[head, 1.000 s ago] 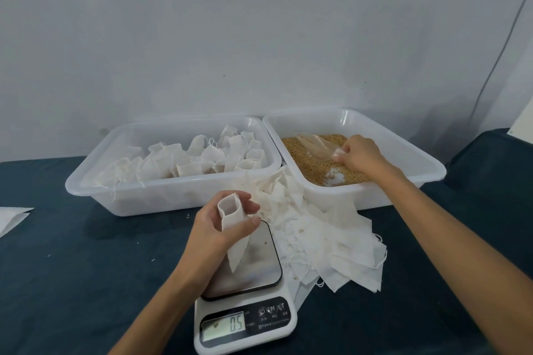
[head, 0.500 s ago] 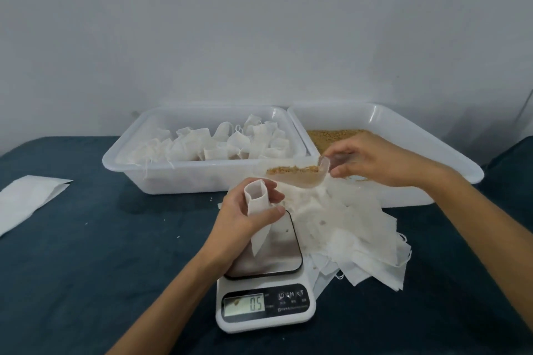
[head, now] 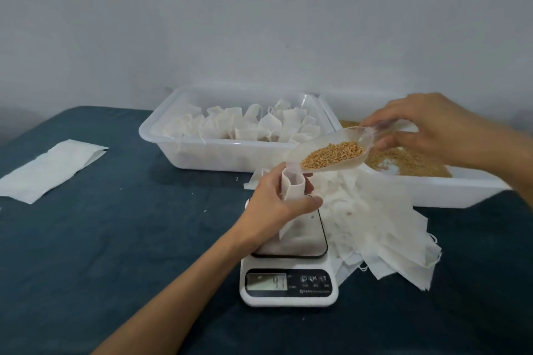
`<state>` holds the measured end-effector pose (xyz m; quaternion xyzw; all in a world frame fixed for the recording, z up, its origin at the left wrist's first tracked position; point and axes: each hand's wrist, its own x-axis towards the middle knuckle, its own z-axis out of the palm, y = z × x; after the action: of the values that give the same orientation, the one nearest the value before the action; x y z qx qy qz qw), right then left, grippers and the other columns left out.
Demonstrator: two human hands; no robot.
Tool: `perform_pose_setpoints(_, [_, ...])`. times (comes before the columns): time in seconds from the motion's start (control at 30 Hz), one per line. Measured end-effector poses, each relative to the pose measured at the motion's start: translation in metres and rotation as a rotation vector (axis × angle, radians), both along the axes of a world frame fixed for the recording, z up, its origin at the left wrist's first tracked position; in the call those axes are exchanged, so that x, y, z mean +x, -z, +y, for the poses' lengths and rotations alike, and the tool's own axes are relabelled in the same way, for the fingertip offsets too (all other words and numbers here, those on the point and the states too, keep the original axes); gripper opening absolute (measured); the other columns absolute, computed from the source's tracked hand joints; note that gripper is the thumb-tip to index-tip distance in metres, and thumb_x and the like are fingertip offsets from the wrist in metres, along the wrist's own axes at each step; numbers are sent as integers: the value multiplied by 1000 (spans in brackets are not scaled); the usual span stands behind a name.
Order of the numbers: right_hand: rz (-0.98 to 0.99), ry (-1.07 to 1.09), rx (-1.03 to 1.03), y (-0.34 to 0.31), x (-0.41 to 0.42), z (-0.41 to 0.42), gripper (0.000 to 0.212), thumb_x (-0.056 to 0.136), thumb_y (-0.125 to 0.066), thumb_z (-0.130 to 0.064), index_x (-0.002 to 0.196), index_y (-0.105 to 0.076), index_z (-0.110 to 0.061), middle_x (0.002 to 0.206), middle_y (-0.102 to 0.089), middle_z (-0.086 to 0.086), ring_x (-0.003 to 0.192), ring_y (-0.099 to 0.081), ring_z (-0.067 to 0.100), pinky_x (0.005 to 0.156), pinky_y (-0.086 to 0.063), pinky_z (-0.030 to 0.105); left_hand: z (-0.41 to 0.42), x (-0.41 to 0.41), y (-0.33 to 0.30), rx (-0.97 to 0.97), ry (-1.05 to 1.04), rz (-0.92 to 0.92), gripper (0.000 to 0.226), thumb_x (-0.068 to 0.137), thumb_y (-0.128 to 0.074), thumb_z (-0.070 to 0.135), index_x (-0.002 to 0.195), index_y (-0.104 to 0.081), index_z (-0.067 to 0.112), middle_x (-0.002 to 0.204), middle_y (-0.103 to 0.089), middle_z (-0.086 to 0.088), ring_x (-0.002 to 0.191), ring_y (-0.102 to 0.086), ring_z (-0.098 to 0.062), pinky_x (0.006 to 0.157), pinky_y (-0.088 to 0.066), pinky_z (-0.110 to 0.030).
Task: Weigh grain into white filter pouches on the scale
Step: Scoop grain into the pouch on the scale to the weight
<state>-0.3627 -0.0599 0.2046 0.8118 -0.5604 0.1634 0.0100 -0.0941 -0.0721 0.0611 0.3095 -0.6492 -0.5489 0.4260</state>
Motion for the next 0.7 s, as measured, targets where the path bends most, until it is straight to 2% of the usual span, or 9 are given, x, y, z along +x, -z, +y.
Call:
perform_pose_setpoints(0.07, [63, 8, -1, -3, 2, 0, 34, 83, -75, -35, 113, -66, -49, 99, -63, -29, 100, -53, -9, 106, -29, 26, 0, 0, 1, -9, 8, 13, 28, 87, -83, 5, 108, -64, 7, 93, -70, -1, 89, -68, -12, 84, -57, -27])
perform_pose_setpoints(0.13, [101, 33, 0, -6, 3, 1, 34, 86, -73, -37, 117, -65, -49, 101, -61, -28, 108, -52, 6, 119, -16, 36, -1, 0, 0, -11, 6, 29, 31, 86, -83, 4, 109, -62, 3, 94, -69, -10, 89, -67, -15, 86, -57, -34])
perform_pose_setpoints(0.2, [125, 51, -1, -8, 3, 2, 35, 87, -71, -38, 120, -64, -49, 102, -60, -27, 113, -52, 12, 122, -13, 40, -2, 1, 0, -5, 7, 36, 33, 86, -83, 4, 111, -62, 2, 94, -69, -10, 88, -66, -16, 87, -58, -39])
perform_pose_setpoints(0.27, [148, 68, -6, -11, 3, 3, 35, 86, -71, -39, 120, -65, -47, 100, -59, -28, 117, -54, 17, 123, -13, 43, -2, 1, 0, 8, 23, 43, 32, 86, -83, 4, 112, -63, 5, 93, -69, -5, 87, -67, -14, 83, -58, -34])
perform_pose_setpoints(0.4, [181, 88, -19, -12, 4, 4, 36, 85, -72, -41, 119, -66, -46, 97, -60, -25, 114, -56, 15, 122, -13, 43, -1, 0, 1, 38, 39, 45, 33, 86, -84, 6, 112, -65, 13, 93, -71, -2, 85, -67, -13, 81, -55, -27])
perform_pose_setpoints(0.7, [196, 86, -44, -13, 5, 4, 35, 85, -73, -40, 120, -67, -44, 99, -62, -25, 110, -56, 6, 121, -11, 41, -4, 0, 0, 96, 62, 62, 37, 88, -82, 5, 120, -64, 10, 100, -75, 0, 94, -70, -15, 90, -54, -34])
